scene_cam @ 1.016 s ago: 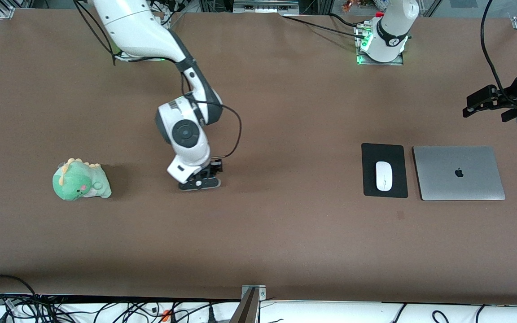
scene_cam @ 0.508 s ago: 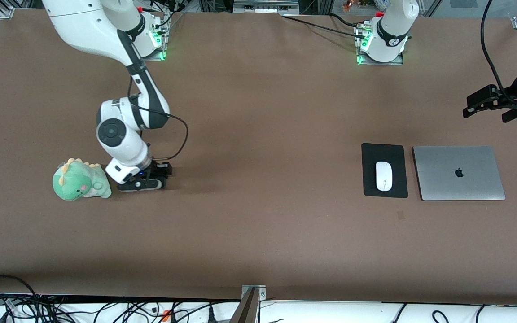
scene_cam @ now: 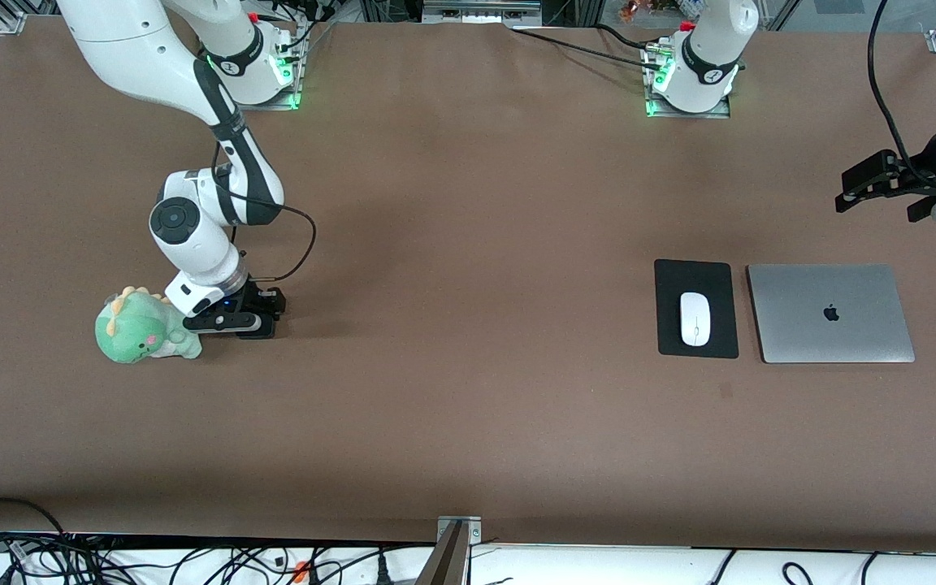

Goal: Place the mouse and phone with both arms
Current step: 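Carry the black phone with the right gripper beside the green plush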

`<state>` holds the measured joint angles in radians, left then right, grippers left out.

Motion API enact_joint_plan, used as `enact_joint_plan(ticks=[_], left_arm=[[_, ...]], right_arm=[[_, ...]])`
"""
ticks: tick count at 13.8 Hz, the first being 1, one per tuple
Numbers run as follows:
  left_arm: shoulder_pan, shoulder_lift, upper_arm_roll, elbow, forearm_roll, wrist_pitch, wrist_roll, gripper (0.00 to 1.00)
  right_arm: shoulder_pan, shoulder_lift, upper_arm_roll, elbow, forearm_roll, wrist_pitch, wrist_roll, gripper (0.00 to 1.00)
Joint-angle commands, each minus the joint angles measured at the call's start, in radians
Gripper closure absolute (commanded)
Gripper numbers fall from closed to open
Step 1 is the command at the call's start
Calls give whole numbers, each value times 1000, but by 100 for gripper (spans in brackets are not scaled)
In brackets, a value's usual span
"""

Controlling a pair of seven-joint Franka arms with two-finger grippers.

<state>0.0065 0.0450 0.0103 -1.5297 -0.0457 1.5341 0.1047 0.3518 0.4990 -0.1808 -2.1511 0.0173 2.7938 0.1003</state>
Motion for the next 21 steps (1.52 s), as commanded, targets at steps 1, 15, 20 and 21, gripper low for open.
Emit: enact_joint_plan(ticks=[1,15,20,21], left_arm=[[0,6,-3,25,21,-12,6,0],[-10,3,-58,23,78,-26,0,0],[-8,3,-56,23,78,-28,0,0],[-8,3,-56,23,78,-28,0,0]], right_arm=[[-25,3,9,-4,1,27,-30,73],[-27,-94,-6,352,139,-591,-51,0],[-27,-256,-89,352,135,-785,-168,0],[-25,-290,-112,355,132,-828,-171,0]])
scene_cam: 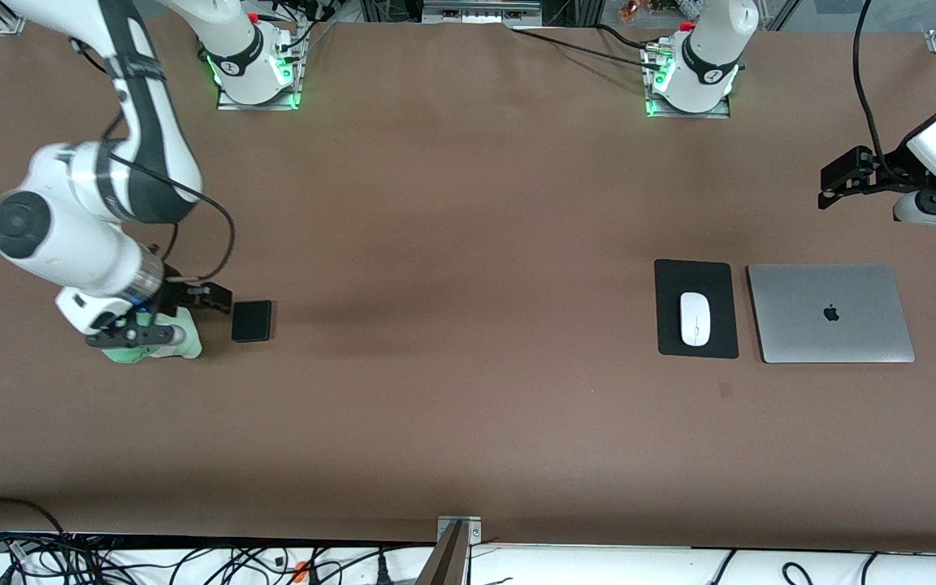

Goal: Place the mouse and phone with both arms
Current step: 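Release the phone and raise the right gripper back to rest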

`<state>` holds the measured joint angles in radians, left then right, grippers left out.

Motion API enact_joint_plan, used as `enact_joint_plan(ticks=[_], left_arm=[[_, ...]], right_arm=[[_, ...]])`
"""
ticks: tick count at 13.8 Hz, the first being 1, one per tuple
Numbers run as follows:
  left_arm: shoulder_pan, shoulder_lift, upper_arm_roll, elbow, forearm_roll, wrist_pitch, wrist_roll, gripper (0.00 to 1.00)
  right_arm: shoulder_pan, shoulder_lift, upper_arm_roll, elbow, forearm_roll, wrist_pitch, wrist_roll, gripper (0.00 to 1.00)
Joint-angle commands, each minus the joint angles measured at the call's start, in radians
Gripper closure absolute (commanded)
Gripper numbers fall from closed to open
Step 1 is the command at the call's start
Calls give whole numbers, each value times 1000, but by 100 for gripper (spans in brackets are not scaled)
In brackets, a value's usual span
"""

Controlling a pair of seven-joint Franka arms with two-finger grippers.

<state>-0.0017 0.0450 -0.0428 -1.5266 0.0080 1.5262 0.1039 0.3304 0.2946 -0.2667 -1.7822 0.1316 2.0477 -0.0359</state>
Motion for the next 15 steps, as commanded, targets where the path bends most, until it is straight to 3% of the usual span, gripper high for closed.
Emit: enact_joint_plan(ticks=[1,6,9,15], left_arm=[[0,3,-3,20,24,-20,2,0],[0,3,-5,20,23,-20,2,0],[0,4,-5,20,21,-20,2,0],[3,1,-5,22,15,-43,8,0]], right_arm=[[-4,-116,-35,-14,8,-125,-38,0],[-2,-186,-69,82,-64,-343,-36,0],[-5,-218,-68,95,-95,-380,-35,0],[-120,-247,32,142,-98,-393,-3,0]])
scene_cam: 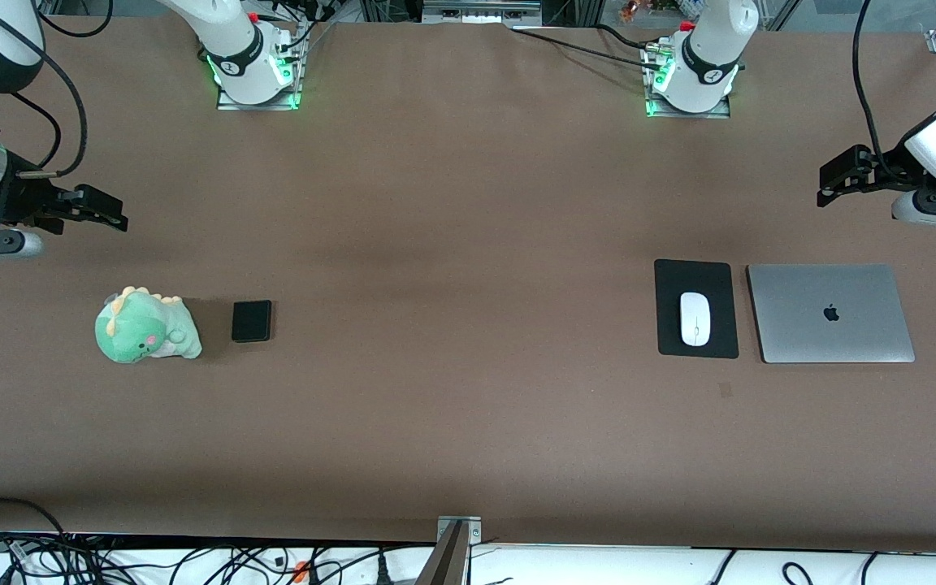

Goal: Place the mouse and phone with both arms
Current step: 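Release the phone and raise the right gripper back to rest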

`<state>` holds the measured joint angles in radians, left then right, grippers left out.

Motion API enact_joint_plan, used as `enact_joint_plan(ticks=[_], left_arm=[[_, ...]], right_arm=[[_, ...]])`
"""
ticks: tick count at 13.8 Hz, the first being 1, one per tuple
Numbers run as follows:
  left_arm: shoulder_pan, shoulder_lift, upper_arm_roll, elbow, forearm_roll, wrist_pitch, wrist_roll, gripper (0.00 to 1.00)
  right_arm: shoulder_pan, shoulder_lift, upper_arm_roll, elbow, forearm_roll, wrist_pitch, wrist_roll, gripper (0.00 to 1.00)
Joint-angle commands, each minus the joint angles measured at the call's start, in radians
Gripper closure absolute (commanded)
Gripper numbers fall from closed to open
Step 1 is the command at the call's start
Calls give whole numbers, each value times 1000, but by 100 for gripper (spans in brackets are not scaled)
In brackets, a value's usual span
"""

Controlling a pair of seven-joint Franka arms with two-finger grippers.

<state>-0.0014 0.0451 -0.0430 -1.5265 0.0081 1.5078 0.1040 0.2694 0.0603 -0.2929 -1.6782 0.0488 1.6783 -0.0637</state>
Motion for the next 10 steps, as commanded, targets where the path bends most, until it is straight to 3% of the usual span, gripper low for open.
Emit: enact_joint_plan(ticks=[1,10], left_arm=[[0,7,-6,23,24,-20,5,0],[-14,7,-9,55,15,-52,11,0]], right_arm=[[-71,-7,70,58,-15,-25,27,0],[-84,32,70,158,-29,15,31,0]])
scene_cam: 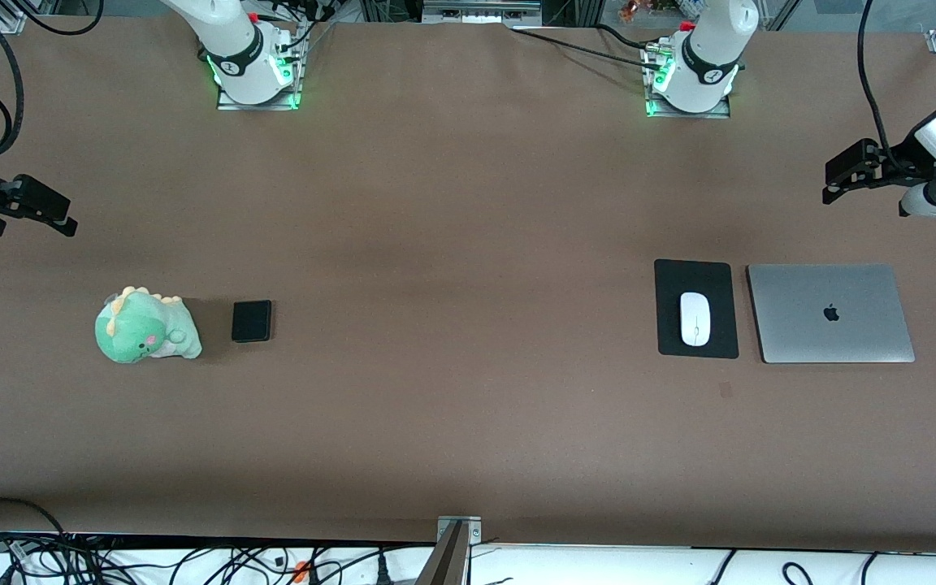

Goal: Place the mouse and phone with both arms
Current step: 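Release the phone and raise the right gripper back to rest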

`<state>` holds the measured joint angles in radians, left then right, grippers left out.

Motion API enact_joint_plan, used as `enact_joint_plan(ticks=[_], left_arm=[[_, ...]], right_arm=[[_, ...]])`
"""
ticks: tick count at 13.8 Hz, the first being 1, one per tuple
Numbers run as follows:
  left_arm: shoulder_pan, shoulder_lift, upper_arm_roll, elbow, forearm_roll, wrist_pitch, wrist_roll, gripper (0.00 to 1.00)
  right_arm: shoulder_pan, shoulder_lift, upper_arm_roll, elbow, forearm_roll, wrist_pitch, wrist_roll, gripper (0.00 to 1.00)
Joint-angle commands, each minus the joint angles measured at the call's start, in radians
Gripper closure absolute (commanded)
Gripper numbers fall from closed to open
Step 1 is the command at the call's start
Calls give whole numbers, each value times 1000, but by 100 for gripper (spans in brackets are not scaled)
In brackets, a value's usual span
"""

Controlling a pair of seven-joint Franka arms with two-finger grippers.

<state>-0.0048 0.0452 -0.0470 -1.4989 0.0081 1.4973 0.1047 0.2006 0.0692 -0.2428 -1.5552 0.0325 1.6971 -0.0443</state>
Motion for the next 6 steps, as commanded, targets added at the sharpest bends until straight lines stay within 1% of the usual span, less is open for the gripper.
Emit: enact_joint_plan(ticks=[1,4,6], left_arm=[[-15,2,-17,28,15,-51,9,0],[-15,7,-22,46,10,-46,3,0],[-9,7,-21,46,-26,-46,4,0]], right_arm=[[-15,26,20,35,-13,-2,14,0],[-13,29,22,38,-13,-4,14,0],[-13,29,22,38,-13,-4,14,0]])
